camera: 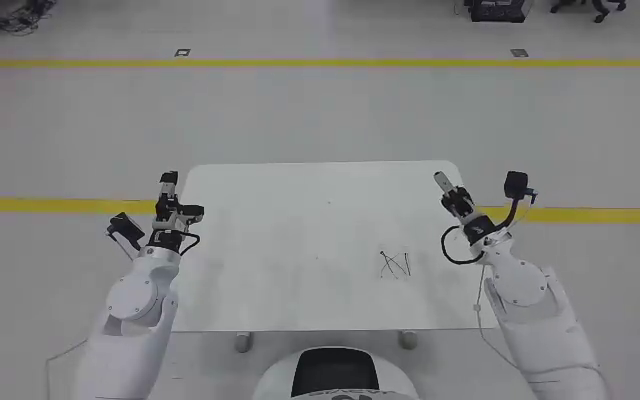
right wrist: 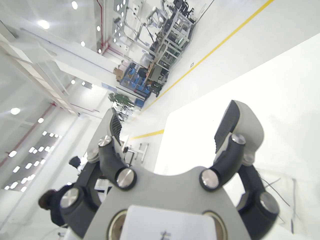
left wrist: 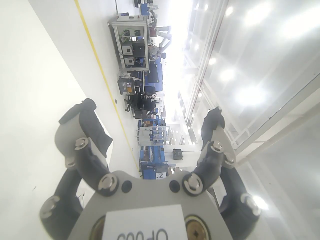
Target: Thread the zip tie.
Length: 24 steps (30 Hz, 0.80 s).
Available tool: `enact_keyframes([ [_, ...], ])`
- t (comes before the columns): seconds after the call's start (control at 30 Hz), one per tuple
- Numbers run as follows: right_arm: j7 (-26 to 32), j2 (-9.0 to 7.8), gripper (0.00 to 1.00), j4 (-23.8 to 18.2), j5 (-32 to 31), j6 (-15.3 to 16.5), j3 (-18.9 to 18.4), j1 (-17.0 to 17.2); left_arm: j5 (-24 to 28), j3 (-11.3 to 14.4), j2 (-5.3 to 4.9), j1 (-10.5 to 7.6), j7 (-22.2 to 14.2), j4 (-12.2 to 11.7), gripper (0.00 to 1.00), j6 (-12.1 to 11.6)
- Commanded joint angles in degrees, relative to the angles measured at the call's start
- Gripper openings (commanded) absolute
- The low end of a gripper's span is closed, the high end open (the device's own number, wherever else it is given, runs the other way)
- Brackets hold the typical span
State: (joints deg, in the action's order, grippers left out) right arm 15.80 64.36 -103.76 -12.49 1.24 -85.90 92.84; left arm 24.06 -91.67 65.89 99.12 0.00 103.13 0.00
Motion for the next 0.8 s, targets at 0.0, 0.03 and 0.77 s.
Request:
enact_keyframes([
  [0.0, 3.71, -0.18, 1.00, 0.59, -3.90, -1.13, 0.65, -2.09, 0.00, 0.00, 0.00, 0.00, 0.00, 0.00, 1.00, 0.00],
  [0.03, 4.92, -0.25, 1.00, 0.95, -5.85, -1.33, 1.17, -3.19, 0.00, 0.00, 0.00, 0.00, 0.00, 0.00, 1.00, 0.00],
  [0.77, 15.11, -0.89, 1.00, 2.44, -26.96, -2.53, 7.79, -8.44, 0.00, 0.00, 0.00, 0.00, 0.00, 0.00, 1.00, 0.00],
])
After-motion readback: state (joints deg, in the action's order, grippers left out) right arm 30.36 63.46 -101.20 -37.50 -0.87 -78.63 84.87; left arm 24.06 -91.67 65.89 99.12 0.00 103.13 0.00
